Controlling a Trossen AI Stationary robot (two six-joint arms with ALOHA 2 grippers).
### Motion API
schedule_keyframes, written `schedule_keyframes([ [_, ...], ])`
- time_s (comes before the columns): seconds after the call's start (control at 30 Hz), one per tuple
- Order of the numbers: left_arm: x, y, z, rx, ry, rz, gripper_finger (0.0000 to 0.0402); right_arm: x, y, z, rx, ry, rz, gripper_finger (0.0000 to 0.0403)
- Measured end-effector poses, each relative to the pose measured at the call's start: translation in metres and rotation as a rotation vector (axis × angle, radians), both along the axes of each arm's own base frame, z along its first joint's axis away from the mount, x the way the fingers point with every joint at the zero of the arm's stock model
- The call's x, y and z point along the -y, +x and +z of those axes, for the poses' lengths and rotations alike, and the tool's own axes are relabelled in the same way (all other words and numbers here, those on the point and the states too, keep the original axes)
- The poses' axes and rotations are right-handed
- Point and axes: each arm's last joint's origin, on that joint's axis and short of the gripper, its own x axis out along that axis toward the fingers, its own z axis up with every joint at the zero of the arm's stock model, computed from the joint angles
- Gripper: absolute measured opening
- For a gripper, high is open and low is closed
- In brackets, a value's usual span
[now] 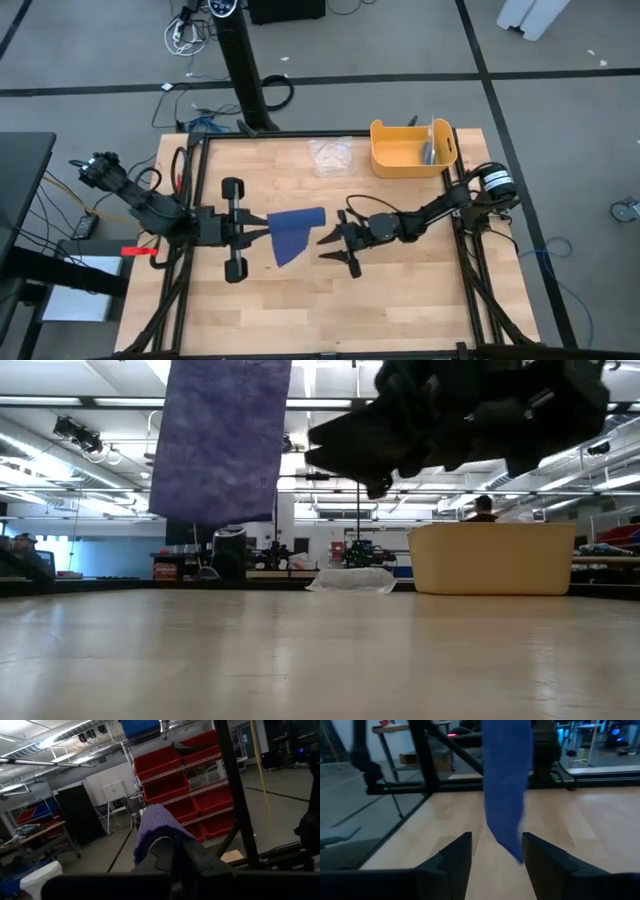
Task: Roll bandage
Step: Roll the violet bandage
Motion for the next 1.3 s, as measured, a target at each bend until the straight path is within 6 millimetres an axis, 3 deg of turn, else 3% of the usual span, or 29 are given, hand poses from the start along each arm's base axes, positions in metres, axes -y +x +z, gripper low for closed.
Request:
schedule_keyframes([
  [0.27,0.000,0.000,0.001,0.004,0.005,-0.007,0.0015,0.017,0.030,-0.003,0.017,0.017,0.014,0.0183],
  [0.43,0.000,-0.001,0.003,0.009,0.019,0.001,0.0015,0.011,0.038,-0.001,0.021,0.051,0.136,0.0184],
  [0.6,-0.001,-0.002,0.007,0.023,0.021,0.004,0.0015,0.005,0.048,-0.004,0.041,0.043,0.119,0.0183],
  [0.77,-0.002,-0.003,0.010,0.043,0.038,0.013,0.0015,0.007,0.054,-0.021,0.055,0.040,0.063,0.0175],
  [0.9,-0.002,-0.002,0.009,0.028,0.047,0.039,0.0015,0.004,0.055,-0.020,0.105,0.067,0.068,0.0132],
  [1.07,-0.004,-0.002,0.006,-0.015,0.066,0.120,0.0015,-0.012,0.052,-0.019,0.121,0.076,0.133,0.0020],
  [1.3,-0.004,0.001,-0.008,-0.076,0.132,0.203,0.0015,-0.053,0.039,-0.007,0.139,0.120,0.322,0.0004],
])
